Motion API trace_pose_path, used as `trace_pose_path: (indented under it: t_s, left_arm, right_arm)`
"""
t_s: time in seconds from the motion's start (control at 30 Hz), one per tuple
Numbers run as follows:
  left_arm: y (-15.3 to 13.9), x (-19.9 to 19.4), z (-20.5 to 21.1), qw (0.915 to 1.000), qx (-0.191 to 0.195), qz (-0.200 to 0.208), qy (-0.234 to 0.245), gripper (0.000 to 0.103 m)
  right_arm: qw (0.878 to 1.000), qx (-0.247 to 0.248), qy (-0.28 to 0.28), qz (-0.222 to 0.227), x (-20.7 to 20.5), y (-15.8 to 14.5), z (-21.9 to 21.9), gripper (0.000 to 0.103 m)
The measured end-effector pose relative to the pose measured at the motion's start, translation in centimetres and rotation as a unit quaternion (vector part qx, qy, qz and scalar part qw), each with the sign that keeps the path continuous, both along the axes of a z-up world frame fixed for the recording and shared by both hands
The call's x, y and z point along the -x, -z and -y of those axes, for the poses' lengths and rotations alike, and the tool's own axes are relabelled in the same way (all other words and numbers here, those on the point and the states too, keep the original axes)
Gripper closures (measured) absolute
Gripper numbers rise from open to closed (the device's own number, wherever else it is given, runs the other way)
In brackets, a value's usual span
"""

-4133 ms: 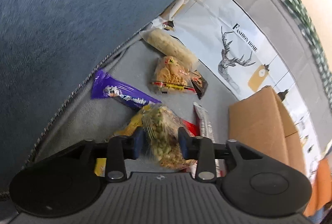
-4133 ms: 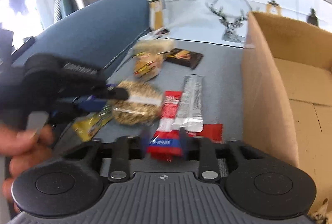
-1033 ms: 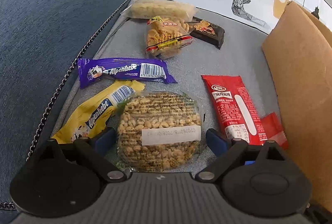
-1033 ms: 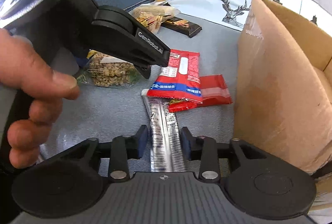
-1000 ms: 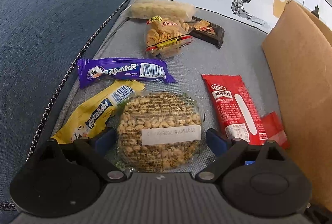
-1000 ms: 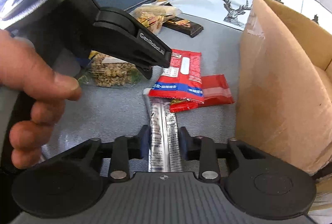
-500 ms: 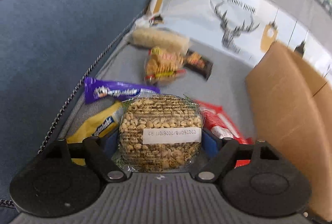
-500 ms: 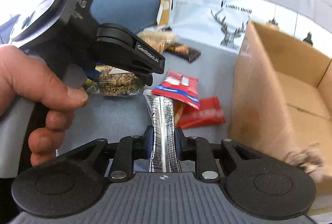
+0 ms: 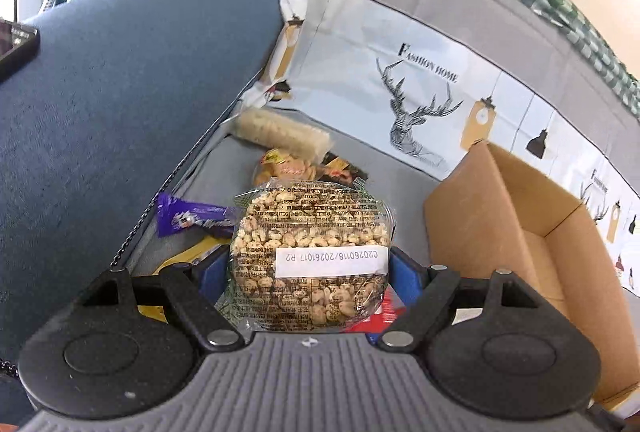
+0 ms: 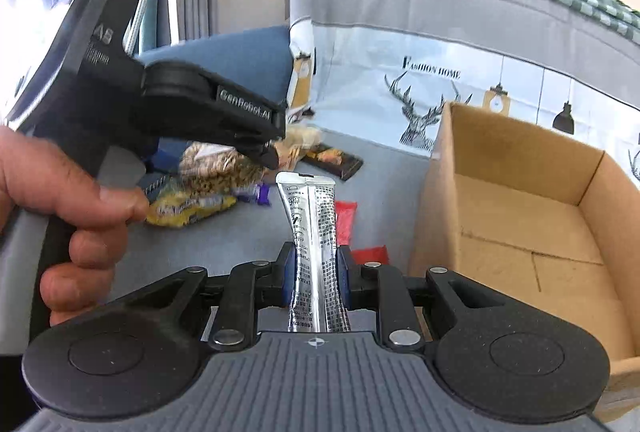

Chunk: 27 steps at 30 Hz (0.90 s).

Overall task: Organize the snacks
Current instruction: 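Lift both held snacks and carry them over the cardboard box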

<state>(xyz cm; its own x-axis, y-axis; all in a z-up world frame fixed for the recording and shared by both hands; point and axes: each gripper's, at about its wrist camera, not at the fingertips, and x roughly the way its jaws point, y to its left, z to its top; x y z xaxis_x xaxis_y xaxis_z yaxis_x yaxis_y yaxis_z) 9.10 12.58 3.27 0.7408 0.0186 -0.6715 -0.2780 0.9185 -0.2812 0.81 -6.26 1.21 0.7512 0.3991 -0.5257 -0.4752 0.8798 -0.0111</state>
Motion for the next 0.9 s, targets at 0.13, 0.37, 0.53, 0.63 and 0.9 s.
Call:
trace_pose_path:
  t_s: [0.13,0.37,0.53,0.63,0.9]
  left_arm:
    - [-1.2,0.3,1.1,0.9999,-0.001,0.014,0.008,0.018]
    - [-2.7,0.3,4.1,0.9985,-0.008,0.044,0.032,0.018]
    - [-3.1,-0.5,7.2,0.9954,-0.01,0.068,0.066,0.018]
    - [-3.4,-0.9,9.2,0.9923,-0.013,0.086,0.088,0.018]
    - [-3.7,-1.4,14.6,0.9776,-0.005,0.138,0.159,0.018]
  right_arm:
    - [0.999,-0.025,0.008,0.02,-0.6,-2.8,1.7,0.08]
    - [0.996,-0.043,0.039,0.075,-3.8,-8.6,8.2,0.08]
    - [0.987,-0.061,0.126,0.083,-6.8,-8.6,15.1,0.08]
    - [0.98,-0.087,0.174,0.048,-8.0,-7.5,18.5,0.08]
    - [0.97,-0.105,0.217,0.04,-8.4,-6.6,23.2,0.08]
